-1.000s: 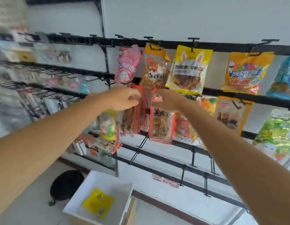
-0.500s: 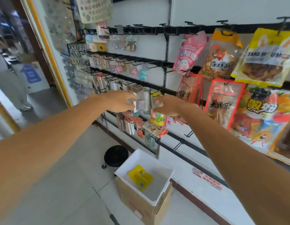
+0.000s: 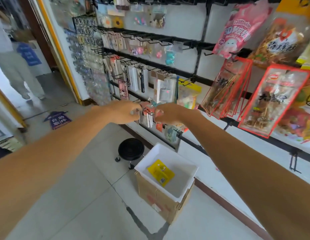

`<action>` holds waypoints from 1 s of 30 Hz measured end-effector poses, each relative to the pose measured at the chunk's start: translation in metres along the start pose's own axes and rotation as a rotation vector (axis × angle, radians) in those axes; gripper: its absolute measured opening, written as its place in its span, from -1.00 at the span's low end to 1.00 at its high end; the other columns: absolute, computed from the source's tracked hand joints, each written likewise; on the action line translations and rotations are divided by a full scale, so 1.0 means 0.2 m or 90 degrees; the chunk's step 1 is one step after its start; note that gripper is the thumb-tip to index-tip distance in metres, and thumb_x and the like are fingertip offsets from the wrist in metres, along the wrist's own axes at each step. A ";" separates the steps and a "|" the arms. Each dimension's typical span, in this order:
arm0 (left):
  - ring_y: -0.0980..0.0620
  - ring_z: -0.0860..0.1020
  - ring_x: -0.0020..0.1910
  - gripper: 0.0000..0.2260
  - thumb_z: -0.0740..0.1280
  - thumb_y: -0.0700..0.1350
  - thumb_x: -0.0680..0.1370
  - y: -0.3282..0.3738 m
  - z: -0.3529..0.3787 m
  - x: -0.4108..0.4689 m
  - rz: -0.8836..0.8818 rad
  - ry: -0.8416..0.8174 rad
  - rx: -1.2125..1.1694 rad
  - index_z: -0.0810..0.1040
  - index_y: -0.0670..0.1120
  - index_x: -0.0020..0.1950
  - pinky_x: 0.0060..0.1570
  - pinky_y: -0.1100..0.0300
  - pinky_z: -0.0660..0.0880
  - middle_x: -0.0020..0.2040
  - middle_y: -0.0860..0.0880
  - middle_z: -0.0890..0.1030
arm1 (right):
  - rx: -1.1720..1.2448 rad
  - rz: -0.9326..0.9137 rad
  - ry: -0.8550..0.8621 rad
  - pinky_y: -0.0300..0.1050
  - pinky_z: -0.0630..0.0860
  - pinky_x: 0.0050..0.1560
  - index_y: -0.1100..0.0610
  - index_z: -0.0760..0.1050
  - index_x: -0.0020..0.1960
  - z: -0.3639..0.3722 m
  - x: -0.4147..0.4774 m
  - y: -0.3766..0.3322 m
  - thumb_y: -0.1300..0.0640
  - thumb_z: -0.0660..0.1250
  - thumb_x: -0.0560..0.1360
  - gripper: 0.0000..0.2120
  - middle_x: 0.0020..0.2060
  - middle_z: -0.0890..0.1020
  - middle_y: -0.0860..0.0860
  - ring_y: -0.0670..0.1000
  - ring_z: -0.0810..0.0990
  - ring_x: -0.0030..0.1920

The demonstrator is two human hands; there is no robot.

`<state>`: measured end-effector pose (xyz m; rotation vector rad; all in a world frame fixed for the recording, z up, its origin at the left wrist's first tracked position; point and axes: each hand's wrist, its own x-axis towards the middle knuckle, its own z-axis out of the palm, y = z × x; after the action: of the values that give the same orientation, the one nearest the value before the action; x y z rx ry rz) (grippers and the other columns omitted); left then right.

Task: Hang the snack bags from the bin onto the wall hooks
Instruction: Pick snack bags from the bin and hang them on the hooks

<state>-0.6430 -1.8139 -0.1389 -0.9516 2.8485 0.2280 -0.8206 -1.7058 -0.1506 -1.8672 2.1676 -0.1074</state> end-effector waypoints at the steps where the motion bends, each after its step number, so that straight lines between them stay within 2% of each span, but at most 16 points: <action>1: -0.08 0.45 0.31 -0.60 0.20 0.06 0.64 -0.03 0.04 0.03 0.004 -0.005 -0.006 0.34 0.07 0.47 0.28 0.04 0.38 0.41 -0.06 0.44 | -0.005 0.006 -0.011 0.02 0.39 0.30 0.00 0.33 0.43 0.03 0.03 0.01 -0.08 0.22 0.58 -0.56 0.38 0.44 0.05 0.13 0.43 0.33; 6: -0.06 0.45 0.33 -0.62 0.22 0.05 0.63 -0.12 0.19 0.20 0.027 -0.026 -0.014 0.38 0.05 0.45 0.28 0.06 0.35 0.41 -0.03 0.45 | -0.002 0.006 -0.049 -0.04 0.33 0.24 0.07 0.46 0.31 0.17 0.18 0.11 -0.07 0.24 0.58 -0.64 0.37 0.42 0.07 0.08 0.36 0.35; 12: -0.09 0.43 0.35 -0.62 0.20 0.09 0.62 -0.20 0.40 0.52 0.013 -0.088 -0.037 0.36 0.10 0.44 0.37 -0.07 0.31 0.42 -0.05 0.44 | 0.033 0.030 -0.102 -0.05 0.35 0.20 0.08 0.38 0.39 0.33 0.42 0.33 -0.07 0.21 0.59 -0.58 0.34 0.45 0.06 0.10 0.42 0.30; 17: -0.05 0.39 0.40 -0.61 0.20 0.04 0.64 -0.22 0.53 0.79 -0.007 -0.131 -0.072 0.35 0.03 0.47 0.38 0.01 0.32 0.45 -0.03 0.41 | 0.065 0.038 -0.134 -0.12 0.33 0.17 0.07 0.38 0.39 0.45 0.65 0.55 -0.09 0.24 0.58 -0.56 0.35 0.44 0.06 0.10 0.41 0.32; 21: -0.06 0.45 0.32 -0.64 0.17 0.01 0.66 -0.23 0.68 0.94 0.010 -0.160 -0.072 0.37 0.02 0.46 0.21 0.14 0.36 0.41 -0.02 0.44 | 0.067 0.041 -0.173 -0.04 0.40 0.21 0.11 0.41 0.35 0.56 0.79 0.69 -0.08 0.22 0.60 -0.60 0.30 0.47 0.09 0.11 0.44 0.27; 27: -0.10 0.49 0.25 -0.65 0.17 0.02 0.65 -0.29 0.96 1.11 0.043 -0.237 -0.009 0.39 0.02 0.43 0.23 -0.01 0.40 0.33 -0.05 0.50 | 0.100 0.071 -0.231 -0.10 0.34 0.24 0.08 0.39 0.39 0.80 0.94 0.84 -0.06 0.22 0.61 -0.60 0.38 0.44 0.05 0.09 0.41 0.35; 30: -0.09 0.51 0.24 -0.65 0.18 0.00 0.63 -0.30 1.13 1.17 0.074 -0.281 -0.034 0.42 0.02 0.41 0.22 -0.04 0.41 0.30 -0.03 0.52 | 0.128 0.110 -0.275 -0.04 0.36 0.33 0.05 0.36 0.42 1.01 0.99 0.89 -0.09 0.22 0.60 -0.56 0.42 0.40 0.05 0.10 0.39 0.38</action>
<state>-0.7759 -1.9561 -0.4061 -0.6456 2.4986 0.4638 -0.9646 -1.8462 -0.4171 -1.4292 1.9256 0.1020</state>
